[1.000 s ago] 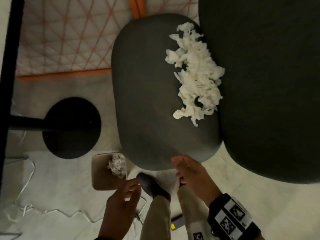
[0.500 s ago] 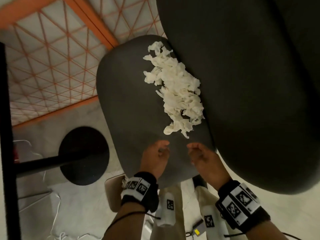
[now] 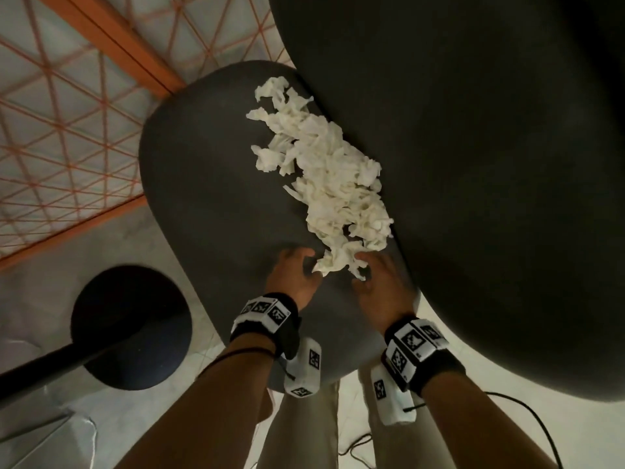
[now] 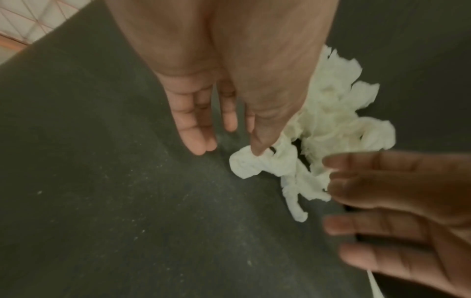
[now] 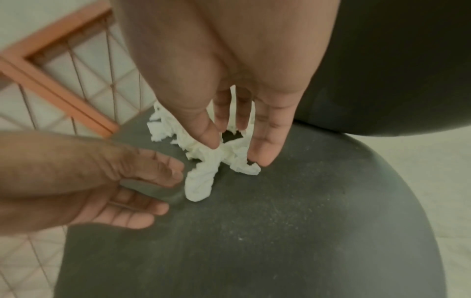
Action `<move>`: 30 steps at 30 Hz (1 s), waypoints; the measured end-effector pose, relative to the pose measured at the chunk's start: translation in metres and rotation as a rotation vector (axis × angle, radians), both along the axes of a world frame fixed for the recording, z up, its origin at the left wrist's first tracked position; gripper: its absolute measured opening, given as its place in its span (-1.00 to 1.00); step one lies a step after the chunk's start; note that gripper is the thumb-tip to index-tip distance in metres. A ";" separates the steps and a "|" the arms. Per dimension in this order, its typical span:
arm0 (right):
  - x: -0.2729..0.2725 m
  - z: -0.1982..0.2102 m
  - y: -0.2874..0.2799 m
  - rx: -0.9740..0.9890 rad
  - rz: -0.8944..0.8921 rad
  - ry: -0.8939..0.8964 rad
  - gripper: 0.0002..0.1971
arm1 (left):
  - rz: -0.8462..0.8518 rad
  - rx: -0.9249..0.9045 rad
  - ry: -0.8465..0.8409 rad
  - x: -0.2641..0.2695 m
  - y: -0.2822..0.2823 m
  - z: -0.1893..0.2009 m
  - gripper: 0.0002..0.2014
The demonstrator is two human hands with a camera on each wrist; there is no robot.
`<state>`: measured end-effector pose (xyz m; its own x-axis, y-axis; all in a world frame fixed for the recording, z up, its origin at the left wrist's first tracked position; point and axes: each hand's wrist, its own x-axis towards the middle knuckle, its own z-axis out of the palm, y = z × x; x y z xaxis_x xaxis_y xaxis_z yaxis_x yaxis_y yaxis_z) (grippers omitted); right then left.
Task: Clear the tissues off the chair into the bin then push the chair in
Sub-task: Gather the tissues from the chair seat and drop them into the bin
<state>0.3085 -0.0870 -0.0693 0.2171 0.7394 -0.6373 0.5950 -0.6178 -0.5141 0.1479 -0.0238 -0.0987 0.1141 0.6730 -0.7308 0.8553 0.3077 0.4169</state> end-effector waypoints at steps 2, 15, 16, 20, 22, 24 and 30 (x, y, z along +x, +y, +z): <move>-0.001 -0.011 0.005 -0.017 0.039 -0.024 -0.51 | -0.033 -0.012 -0.004 0.004 0.001 -0.008 -0.55; 0.015 -0.055 0.015 -0.029 0.096 -0.166 -0.79 | 0.058 0.023 -0.029 0.007 -0.025 0.003 -0.70; 0.016 -0.053 0.013 -0.004 0.040 -0.159 -0.86 | 0.101 0.075 -0.061 0.005 -0.027 0.011 -0.77; 0.022 -0.043 0.000 0.072 -0.220 -0.051 -0.74 | 0.207 0.228 -0.100 -0.003 -0.028 0.034 -0.83; 0.026 -0.037 -0.003 0.103 -0.350 0.004 -0.64 | 0.207 0.260 -0.135 -0.005 -0.026 0.034 -0.61; 0.027 -0.033 -0.004 0.100 -0.435 0.049 -0.56 | 0.237 0.223 -0.155 -0.002 -0.023 0.029 -0.55; 0.018 -0.036 0.009 -0.073 -0.617 0.270 -0.74 | 0.366 -0.114 0.011 0.042 0.008 0.008 -0.74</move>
